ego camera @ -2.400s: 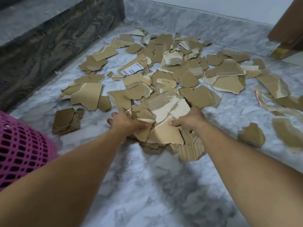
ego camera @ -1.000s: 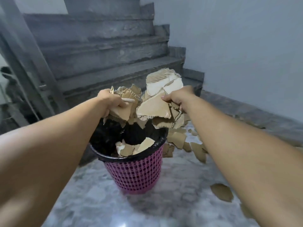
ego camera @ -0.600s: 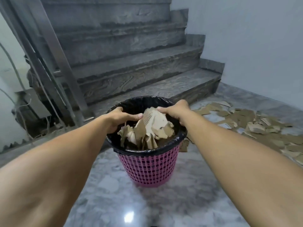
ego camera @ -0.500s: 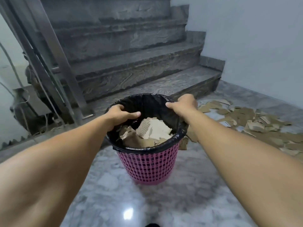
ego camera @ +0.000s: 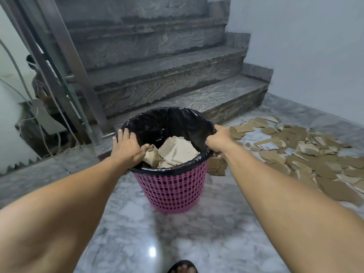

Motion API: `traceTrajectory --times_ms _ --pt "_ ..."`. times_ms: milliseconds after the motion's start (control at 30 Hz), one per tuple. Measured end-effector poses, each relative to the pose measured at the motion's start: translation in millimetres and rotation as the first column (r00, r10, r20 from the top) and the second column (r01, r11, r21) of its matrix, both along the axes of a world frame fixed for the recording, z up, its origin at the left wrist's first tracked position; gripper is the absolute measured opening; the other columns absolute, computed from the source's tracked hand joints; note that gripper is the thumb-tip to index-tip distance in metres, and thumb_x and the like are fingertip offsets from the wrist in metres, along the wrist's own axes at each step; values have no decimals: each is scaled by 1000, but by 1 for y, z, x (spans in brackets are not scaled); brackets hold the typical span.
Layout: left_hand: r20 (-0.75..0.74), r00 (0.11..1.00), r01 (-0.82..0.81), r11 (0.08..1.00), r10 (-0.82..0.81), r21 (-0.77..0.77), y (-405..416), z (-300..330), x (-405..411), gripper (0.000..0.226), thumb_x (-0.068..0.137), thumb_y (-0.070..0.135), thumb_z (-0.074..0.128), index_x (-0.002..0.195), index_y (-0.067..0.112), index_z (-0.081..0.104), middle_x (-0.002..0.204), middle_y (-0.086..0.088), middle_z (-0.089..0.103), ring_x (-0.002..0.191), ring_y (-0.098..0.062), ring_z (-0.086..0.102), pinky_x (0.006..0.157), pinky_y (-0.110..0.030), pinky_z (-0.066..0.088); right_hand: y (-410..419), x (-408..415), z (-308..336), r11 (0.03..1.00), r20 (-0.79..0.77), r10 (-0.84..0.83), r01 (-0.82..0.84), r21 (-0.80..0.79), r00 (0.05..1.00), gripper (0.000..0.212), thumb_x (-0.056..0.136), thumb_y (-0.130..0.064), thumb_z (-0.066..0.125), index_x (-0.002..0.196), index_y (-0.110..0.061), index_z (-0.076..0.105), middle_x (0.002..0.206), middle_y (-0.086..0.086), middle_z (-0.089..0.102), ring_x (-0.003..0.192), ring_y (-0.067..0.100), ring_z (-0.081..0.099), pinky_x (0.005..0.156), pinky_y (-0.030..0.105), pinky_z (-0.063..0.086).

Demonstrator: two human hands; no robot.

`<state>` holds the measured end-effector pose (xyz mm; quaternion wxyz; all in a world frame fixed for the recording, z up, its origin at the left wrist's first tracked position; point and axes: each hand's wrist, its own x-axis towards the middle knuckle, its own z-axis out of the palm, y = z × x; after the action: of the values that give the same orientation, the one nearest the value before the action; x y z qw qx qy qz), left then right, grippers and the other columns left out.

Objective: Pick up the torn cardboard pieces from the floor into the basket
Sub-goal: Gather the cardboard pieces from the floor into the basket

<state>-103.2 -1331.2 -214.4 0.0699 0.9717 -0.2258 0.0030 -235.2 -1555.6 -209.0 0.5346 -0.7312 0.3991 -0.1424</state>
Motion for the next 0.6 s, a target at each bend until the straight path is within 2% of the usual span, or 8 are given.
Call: traceTrajectory --times_ms 67,100,133,267,333,433,500,600 --pt "9 1000 -19 1000 19 -1 5 -1 0 76 95 56 37 147 3 27 161 -16 8 149 -32 -1 120 -50 3 14 6 2 999 29 -8 7 52 1000 78 75 -5 52 148 -26 35 130 6 60 66 21 58 44 28 44" --pt "15 999 -30 1000 30 -4 6 -2 -1 77 94 58 35 147 3 27 161 -16 9 149 -31 -1 120 -50 2 18 11 -1 998 38 -7 5 58 999 79 78 -5 52 151 -28 30 131 6 59 62 18 52 41 25 38" --pt "18 999 -43 999 44 -14 8 -2 -1 78 94 60 33 148 3 27 161 -16 9 149 -31 -1 119 -50 1 21 15 -4 999 43 -4 1 50 999 78 81 -6 52 151 -28 28 133 6 59 66 18 50 45 24 36" --pt "31 997 -73 994 76 -77 11 -8 -3 82 92 66 25 146 5 32 160 -15 13 149 -30 1 119 -52 1 27 21 -7 997 85 -26 20 75 996 70 88 -17 62 151 -26 32 138 7 54 98 22 59 69 29 52" --pt "51 995 -78 993 83 -92 9 -8 -5 80 93 66 22 144 6 36 159 -15 17 149 -31 4 119 -53 3 24 20 -10 995 118 -26 14 99 993 71 86 -22 66 149 -28 35 140 6 52 106 25 63 75 39 59" --pt "95 992 -75 996 78 -42 4 -4 -11 75 94 64 22 139 7 42 154 -15 29 146 -33 14 118 -56 10 20 10 -13 979 163 -9 -24 202 987 69 85 -28 68 147 -32 36 144 4 49 95 31 68 69 47 62" --pt "141 989 -41 999 39 15 -2 2 -15 70 94 62 26 132 7 49 144 -15 44 141 -34 26 115 -57 18 19 -8 -7 978 114 18 -42 206 993 63 91 -31 63 148 -27 36 146 6 46 86 30 69 61 40 63" --pt "171 984 62 997 -55 -40 -22 15 -30 61 95 57 35 123 7 58 128 -15 57 126 -33 44 106 -50 33 4 -37 -4 973 37 55 -61 222 998 55 96 -26 59 146 -14 40 141 13 49 103 29 66 56 39 61"
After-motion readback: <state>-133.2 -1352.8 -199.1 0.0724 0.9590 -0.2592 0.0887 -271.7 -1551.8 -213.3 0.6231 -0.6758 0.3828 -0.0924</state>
